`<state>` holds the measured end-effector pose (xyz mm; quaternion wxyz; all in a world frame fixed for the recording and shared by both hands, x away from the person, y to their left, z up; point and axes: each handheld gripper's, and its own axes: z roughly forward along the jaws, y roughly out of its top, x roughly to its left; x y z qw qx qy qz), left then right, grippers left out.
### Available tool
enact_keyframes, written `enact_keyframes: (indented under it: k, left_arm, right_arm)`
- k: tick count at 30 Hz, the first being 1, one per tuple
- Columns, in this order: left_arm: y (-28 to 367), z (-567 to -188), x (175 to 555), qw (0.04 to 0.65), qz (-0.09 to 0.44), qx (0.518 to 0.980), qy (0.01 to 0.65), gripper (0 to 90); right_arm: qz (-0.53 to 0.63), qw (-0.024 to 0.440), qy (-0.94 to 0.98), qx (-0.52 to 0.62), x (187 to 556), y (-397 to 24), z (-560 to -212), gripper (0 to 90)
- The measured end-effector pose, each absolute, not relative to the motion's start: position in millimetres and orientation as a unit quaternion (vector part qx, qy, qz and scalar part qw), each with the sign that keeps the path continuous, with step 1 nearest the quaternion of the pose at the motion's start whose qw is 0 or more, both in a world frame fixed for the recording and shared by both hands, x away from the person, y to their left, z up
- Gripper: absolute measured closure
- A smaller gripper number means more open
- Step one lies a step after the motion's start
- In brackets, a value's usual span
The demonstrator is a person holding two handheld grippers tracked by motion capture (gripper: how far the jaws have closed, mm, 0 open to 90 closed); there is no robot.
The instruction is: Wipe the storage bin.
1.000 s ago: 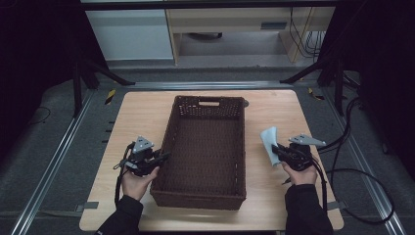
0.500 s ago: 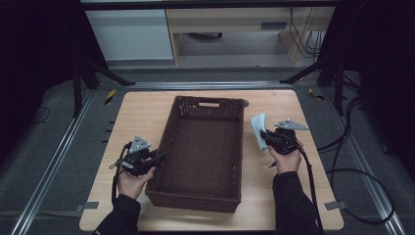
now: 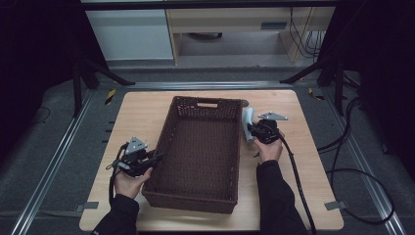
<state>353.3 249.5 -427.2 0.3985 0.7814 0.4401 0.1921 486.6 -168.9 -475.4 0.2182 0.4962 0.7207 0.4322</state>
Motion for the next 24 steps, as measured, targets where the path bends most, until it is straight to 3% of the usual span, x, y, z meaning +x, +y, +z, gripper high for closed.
enact_keyframes:
  k: [6,16,24]
  left_arm:
    - [249,-427,353,0.398,0.193,0.782,0.439,71.1]
    - [250,-428,353,0.401,0.192,0.78,0.441,71.1]
    - [248,-427,354,0.398,0.196,0.779,0.443,71.1]
  right_arm:
    - [0.42,0.2,0.738,0.489,492,-161,-490,82.9]
    - [0.482,0.238,0.716,0.444,493,-168,-440,83.2]
    - [0.45,0.222,0.748,0.435,493,-163,-452,83.4]
